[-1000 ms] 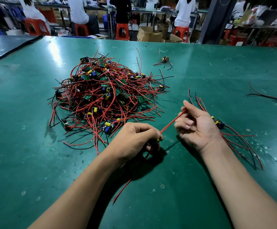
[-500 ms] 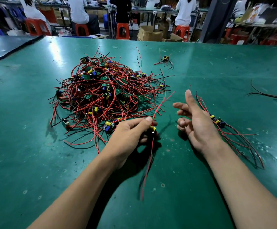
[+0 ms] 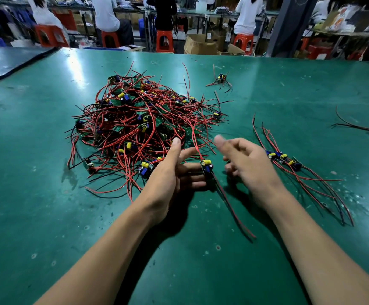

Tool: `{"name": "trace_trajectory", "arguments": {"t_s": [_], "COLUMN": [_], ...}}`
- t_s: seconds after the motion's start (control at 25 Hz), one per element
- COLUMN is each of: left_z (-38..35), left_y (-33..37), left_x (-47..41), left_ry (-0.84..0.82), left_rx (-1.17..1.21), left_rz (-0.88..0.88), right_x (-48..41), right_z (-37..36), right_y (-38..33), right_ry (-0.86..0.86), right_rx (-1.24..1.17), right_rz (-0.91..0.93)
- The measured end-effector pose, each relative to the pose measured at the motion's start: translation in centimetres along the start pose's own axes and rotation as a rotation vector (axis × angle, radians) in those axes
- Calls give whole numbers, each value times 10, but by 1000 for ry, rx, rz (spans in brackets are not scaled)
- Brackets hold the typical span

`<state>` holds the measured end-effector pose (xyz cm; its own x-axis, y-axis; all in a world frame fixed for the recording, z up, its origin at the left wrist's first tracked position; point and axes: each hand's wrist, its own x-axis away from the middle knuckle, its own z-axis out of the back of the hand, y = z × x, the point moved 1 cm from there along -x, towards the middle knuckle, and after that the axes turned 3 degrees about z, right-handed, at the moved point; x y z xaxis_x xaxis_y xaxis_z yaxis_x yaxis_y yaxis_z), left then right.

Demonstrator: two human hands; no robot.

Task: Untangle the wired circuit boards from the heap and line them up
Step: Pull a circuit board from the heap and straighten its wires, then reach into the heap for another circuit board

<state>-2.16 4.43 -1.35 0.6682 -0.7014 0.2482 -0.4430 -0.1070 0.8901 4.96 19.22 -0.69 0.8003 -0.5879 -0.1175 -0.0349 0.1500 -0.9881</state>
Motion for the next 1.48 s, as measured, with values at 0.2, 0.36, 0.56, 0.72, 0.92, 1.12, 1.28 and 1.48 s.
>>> {"name": "trace_trajectory", "arguments": {"t_s": [0.2,0.36,0.56,0.72,0.92,1.12,1.28,1.48], "left_z": [0,-6,-4,-3,-5,-4,-4,-4], "left_y": [-5,-5,-5,-3,-5,-8,-7,-5], "left_x": [2,2,5,7,8,7,8,15], "left_ry": [-61,-25,0,-15,3,6,10,70], "left_rx": [-99,-143,-258,-264,-235,-356,-385,-424], "left_rz": [-28,-108,-129,-119,-106,-156,-167,-242], "right_x": [11,6,-7,-11,-10,-10,-16,-16], "right_z": [-14,-2,31,44,28,12,27,30], "right_y": [0,2,9,22,20,30,33,31], "right_ry": [-95,181,572,514,365,171,252,263], "right_rx": [413,457,574,800,874,779,844,801], "right_rz": [258,358,336,37,285,266,212,223]}}
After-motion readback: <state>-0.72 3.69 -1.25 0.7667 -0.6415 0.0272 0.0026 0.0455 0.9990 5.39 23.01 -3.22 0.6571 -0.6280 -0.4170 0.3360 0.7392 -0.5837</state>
